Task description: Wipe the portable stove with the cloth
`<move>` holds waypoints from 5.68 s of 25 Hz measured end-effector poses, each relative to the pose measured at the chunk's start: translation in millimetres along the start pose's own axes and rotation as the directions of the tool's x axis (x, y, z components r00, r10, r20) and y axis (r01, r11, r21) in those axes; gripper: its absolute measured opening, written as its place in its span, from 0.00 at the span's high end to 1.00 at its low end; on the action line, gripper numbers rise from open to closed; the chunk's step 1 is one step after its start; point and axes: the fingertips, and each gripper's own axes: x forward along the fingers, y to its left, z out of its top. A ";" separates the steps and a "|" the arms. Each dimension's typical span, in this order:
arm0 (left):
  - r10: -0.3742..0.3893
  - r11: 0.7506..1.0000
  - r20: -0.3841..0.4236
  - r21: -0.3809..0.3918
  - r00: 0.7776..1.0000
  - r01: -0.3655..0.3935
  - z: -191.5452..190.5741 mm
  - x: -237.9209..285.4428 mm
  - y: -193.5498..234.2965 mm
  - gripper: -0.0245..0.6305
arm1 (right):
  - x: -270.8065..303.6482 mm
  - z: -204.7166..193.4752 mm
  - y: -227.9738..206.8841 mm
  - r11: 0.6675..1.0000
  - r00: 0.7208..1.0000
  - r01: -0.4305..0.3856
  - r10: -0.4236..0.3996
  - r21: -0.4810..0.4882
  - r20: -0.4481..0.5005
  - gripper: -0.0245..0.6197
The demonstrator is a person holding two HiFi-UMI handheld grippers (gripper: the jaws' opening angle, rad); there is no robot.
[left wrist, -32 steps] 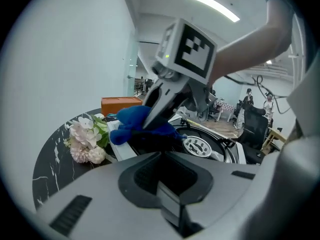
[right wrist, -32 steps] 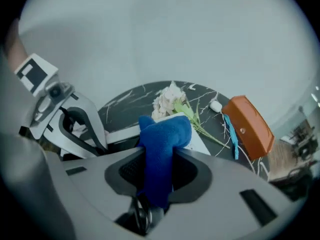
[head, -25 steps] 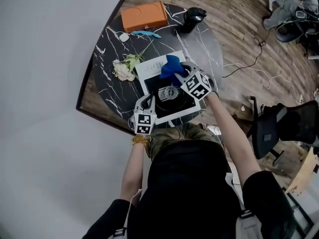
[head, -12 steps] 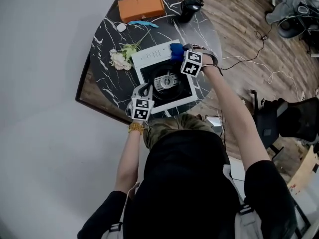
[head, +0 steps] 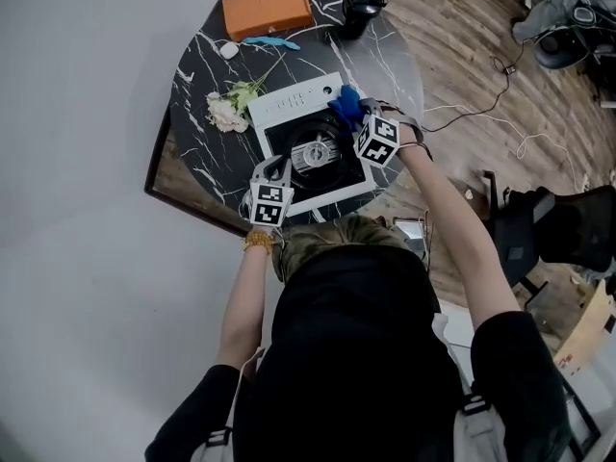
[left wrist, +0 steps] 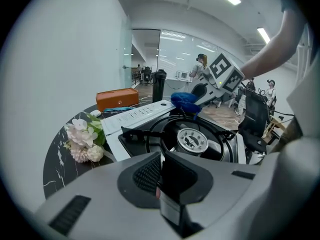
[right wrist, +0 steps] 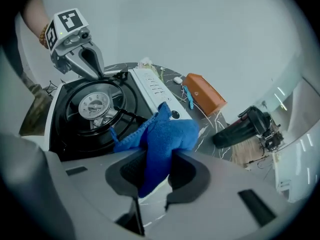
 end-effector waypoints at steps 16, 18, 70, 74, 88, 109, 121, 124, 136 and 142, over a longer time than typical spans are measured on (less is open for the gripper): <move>0.070 0.997 -0.012 0.017 0.997 -0.070 -1.9 -2.1 -0.6 0.93 | -13.3 -10.1 32.1 0.962 0.986 0.164 -0.153 -0.217 0.064 0.83; 0.077 0.997 -0.013 0.025 0.997 -0.076 -2.0 -2.7 0.7 0.93 | -15.8 -10.1 36.0 0.960 0.984 0.174 -0.161 -0.219 0.077 0.83; 0.065 0.997 0.074 0.024 0.995 -0.067 33.5 -55.9 12.0 0.80 | -118.1 56.1 125.2 0.675 0.721 -0.603 0.231 0.426 0.654 0.75; 0.184 0.978 -0.063 -0.088 0.981 -0.189 16.1 -21.5 77.4 0.80 | -106.9 19.7 108.6 0.659 0.811 -0.494 0.114 0.567 0.574 0.75; 0.113 0.959 -0.194 -0.234 0.974 -0.158 6.4 5.7 81.3 0.86 | -79.0 -28.3 149.2 0.804 0.916 -0.353 0.192 0.479 0.353 0.65; 0.050 0.988 -0.303 -0.127 0.952 -0.092 -54.1 -40.6 5.0 0.86 | -67.7 -29.6 173.4 0.936 0.938 -0.296 0.247 0.191 0.244 0.63; 0.038 0.988 -0.335 -0.128 0.941 -0.085 -89.6 -69.5 -38.9 0.86 | -66.2 -24.3 173.6 0.939 0.948 -0.263 0.208 0.223 0.243 0.62; 0.019 0.985 -0.322 -0.157 0.947 -0.073 -94.7 -73.1 -49.1 0.86 | -67.1 -24.7 172.8 0.951 0.955 -0.235 0.188 0.201 0.227 0.62; -0.374 0.862 0.109 -0.326 0.921 0.389 -1.1 -108.4 -122.2 0.86 | -144.0 102.8 216.4 0.967 0.761 -0.061 0.206 -0.247 0.615 0.62; -0.428 0.758 0.218 -0.441 0.877 0.480 6.0 -109.6 -116.9 0.85 | -143.7 127.6 229.2 0.957 0.739 -0.023 0.210 -0.288 0.640 0.60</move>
